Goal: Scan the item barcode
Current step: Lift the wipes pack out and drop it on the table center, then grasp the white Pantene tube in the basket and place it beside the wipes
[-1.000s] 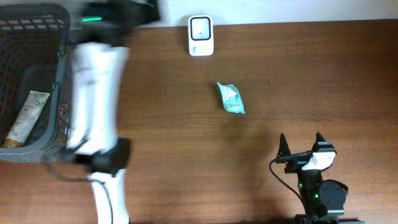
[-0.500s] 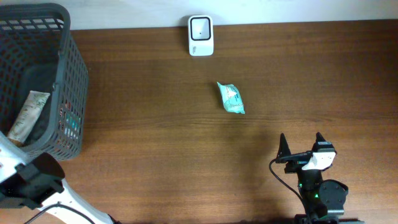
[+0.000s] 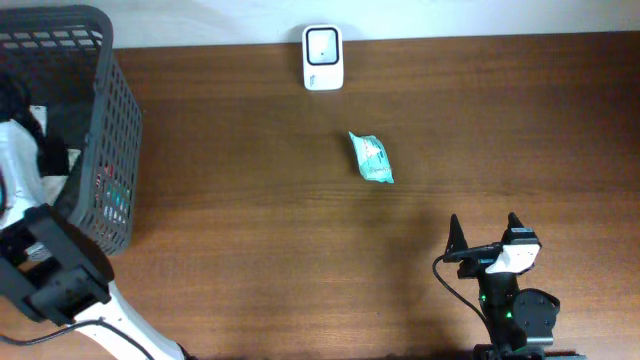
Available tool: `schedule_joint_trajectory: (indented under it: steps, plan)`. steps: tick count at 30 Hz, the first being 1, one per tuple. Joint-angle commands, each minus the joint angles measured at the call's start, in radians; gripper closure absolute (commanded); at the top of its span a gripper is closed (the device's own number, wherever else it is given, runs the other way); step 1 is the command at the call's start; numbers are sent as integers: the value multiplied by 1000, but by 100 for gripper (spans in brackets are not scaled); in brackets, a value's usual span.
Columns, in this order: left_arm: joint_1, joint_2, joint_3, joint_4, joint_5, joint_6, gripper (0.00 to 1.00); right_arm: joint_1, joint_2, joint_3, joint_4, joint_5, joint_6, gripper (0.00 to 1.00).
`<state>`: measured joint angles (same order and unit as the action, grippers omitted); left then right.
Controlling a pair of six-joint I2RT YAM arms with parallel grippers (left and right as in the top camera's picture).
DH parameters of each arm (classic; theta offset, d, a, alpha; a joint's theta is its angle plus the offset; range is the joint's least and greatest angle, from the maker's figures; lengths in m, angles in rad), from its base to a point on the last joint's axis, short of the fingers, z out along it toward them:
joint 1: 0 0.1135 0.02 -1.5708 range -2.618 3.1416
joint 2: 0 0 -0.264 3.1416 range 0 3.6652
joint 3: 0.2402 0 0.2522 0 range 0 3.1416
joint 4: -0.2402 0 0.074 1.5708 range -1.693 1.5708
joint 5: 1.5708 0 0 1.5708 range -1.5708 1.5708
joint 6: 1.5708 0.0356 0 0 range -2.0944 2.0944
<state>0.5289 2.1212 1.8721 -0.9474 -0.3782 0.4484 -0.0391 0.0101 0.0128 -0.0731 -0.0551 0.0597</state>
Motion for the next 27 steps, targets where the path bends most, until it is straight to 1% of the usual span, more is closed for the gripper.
schedule_joint_trajectory:
  steps: [1, 2, 3, 4, 6, 7, 8, 9, 11, 13, 14, 15, 16, 17, 19, 20, 22, 23, 26, 27]
  plan:
    - [4, -9, -113, 65, -56, 193, 24, 5, -6, -7, -1, -13, 1, 1]
    - [4, -9, -143, 92, -57, 219, 23, 5, -6, -7, -1, -13, 1, 1]
    - [4, -9, -190, 151, -57, 239, 24, 5, -6, -7, -1, -13, 1, 1]
    - [4, -9, -214, 191, -58, 242, 28, 5, -6, -7, -1, -13, 1, 1]
    - [4, -8, -274, 294, -116, 256, 29, 5, -6, -7, -1, -13, 1, 1]
    - [4, -8, -296, 316, -116, 273, 29, 5, -6, -7, -1, -13, 1, 1]
    - [6, -8, -319, 341, -116, 280, 32, 5, -6, -7, -1, -13, 1, 1]
    - [9, -8, -333, 349, -99, 279, 39, 5, -6, -7, -1, -13, 1, 1]
    - [25, -8, -350, 348, -41, 269, 48, 5, -6, -7, -1, -13, 1, 1]
    - [60, -8, -370, 333, -2, 216, 53, 5, -6, -7, -2, -13, 1, 1]
    - [71, -8, -370, 321, 2, 188, 62, 5, -6, -7, -2, -13, 1, 1]
    - [79, -8, -370, 309, 1, 164, 84, 5, -6, -7, -1, -13, 1, 2]
    - [83, -9, -370, 298, -1, 164, 100, 5, -6, -7, -1, -13, 1, 1]
    - [82, -13, -370, 290, -2, 164, 100, 5, -6, -7, -2, -13, 1, 1]
    - [42, -60, -347, 308, 6, 50, 100, 5, -6, -7, -1, -13, 1, 1]
    - [21, -83, -320, 308, 32, 16, 100, 5, -6, -7, -2, -13, 1, 1]
    - [-40, -159, -236, 307, 135, -60, 100, 5, -6, -7, -1, -13, 1, 1]
    - [-77, -213, -174, 308, 201, -116, 100, 5, -6, -7, -1, -13, 1, 1]
    - [-129, -306, -46, 323, 298, -215, 100, 5, -6, -7, -1, -13, 1, 1]
    - [-140, -343, 10, 343, 304, -285, 100, 5, -6, -7, -1, -13, 1, 1]
